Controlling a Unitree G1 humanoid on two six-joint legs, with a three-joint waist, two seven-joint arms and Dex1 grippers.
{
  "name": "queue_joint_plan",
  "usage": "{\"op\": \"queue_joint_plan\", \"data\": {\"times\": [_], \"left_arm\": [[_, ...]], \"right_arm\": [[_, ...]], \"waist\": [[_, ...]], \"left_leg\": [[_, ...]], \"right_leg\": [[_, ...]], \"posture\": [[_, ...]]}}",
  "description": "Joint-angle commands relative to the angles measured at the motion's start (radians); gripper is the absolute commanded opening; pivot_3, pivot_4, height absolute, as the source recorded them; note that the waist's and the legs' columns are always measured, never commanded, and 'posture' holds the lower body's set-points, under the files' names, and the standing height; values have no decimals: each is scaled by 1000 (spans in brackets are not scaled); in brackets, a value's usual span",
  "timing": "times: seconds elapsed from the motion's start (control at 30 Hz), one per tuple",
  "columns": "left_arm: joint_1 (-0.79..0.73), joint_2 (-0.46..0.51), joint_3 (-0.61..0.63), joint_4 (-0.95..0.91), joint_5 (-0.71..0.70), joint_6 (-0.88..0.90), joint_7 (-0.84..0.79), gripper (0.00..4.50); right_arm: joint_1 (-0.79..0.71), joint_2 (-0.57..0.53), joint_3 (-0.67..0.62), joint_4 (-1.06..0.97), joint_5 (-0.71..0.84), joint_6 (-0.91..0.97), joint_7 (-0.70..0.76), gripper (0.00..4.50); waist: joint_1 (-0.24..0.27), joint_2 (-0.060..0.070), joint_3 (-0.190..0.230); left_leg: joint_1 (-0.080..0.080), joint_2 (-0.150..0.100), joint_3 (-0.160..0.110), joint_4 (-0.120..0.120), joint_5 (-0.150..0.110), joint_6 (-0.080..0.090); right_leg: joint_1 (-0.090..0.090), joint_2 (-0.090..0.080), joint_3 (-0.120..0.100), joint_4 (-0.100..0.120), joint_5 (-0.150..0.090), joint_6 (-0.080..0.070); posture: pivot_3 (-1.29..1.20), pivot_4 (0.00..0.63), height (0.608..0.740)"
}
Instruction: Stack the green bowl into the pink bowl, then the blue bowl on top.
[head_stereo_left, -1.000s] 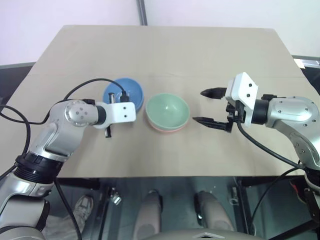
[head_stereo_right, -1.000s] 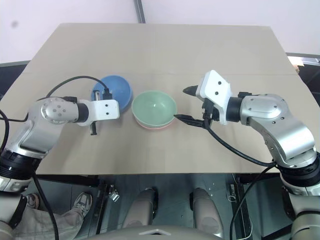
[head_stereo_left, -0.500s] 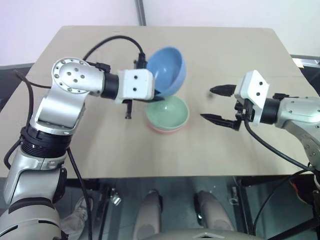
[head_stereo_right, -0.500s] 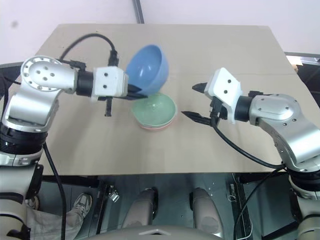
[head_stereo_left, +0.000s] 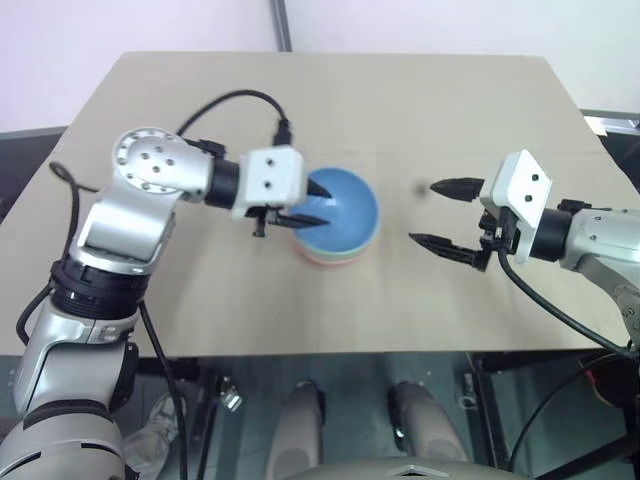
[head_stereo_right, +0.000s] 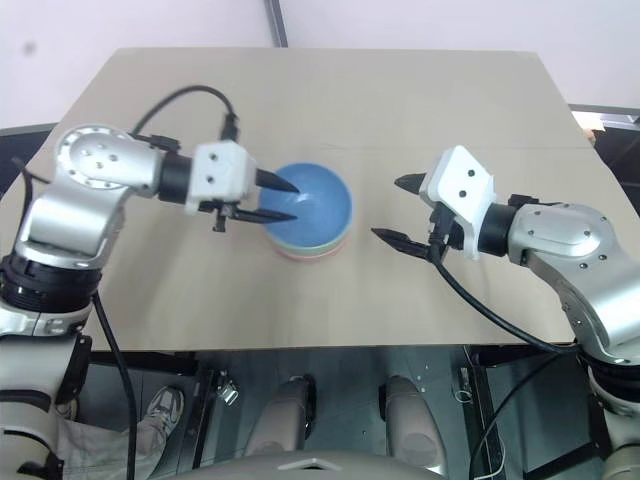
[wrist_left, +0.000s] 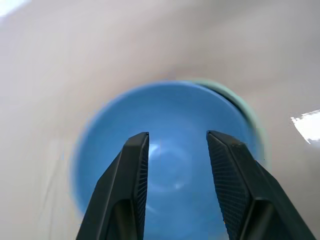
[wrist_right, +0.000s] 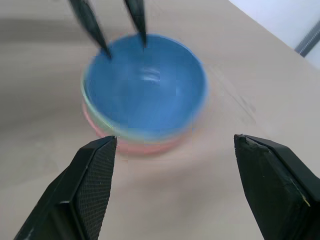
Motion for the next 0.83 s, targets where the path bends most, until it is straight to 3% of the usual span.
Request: {"op": "queue_joint_plan", "data": {"times": [0.03, 0.13, 0.2, 0.23, 0.3, 0.4, 0.5, 0.6, 0.83], "left_arm": [[72, 42, 147, -35, -63, 148, 89, 2241], [193, 87, 240, -101, -105, 230, 116, 3142], [280, 93, 320, -138, -130, 272, 158, 4190], [313, 90, 356, -155, -142, 294, 183, 4462], [365, 69, 430, -181, -178, 353, 236, 4462], [456, -39, 576, -208, -280, 278, 264, 4462], [592, -3, 633, -231, -257, 206, 215, 4462], [670, 24, 680, -242, -336, 246, 172, 4462], [765, 62, 703, -250, -386, 224, 113, 4462]], "right_arm": [[24, -9, -61, -15, 54, -11, 28, 4096], [56, -29, -106, -1, 114, 25, 56, 4298], [100, -73, -130, 3, 130, 41, 84, 4500], [124, -92, -139, 4, 127, 38, 94, 4500], [143, -85, -164, 14, 117, 22, 62, 4500], [168, -82, -196, 16, 107, 10, 26, 4500], [219, -107, -217, 9, 112, 6, 42, 4500], [245, -124, -235, 12, 114, -3, 55, 4500], [252, -150, -243, 29, 112, -22, 71, 4500]], "waist": [[-2, 0, 0], [-6, 0, 0], [-2, 0, 0], [3, 0, 0], [8, -1, 0], [8, 0, -1], [6, -1, -1], [7, -1, -1], [7, -1, -1]], "left_leg": [[0, 0, 0, 0, 0, 0], [0, 0, 0, 0, 0, 0], [0, 0, 0, 0, 0, 0], [-1, 0, 0, 0, 0, 0], [0, 0, 0, 0, 0, 0], [1, 0, 0, 2, 0, 0], [1, 1, 0, 2, 0, 0], [1, 1, 1, 2, 0, 0], [2, 1, 1, 2, 0, 0]], "right_leg": [[0, 0, 0, 0, 0, 0], [0, 0, 0, 0, 0, 0], [0, 0, 0, 0, 0, 0], [0, 0, 0, 0, 0, 0], [0, 0, 0, 0, 0, 0], [1, -1, 0, 0, 0, 0], [2, 0, 0, 0, 0, 0], [2, 0, 0, 0, 0, 0], [3, -1, 0, -1, 0, 0]], "posture": [[0, 150, 740], [0, 150, 740], [0, 150, 740], [0, 150, 740], [0, 150, 740], [0, 150, 740], [0, 150, 740], [0, 150, 740], [0, 150, 740]]}}
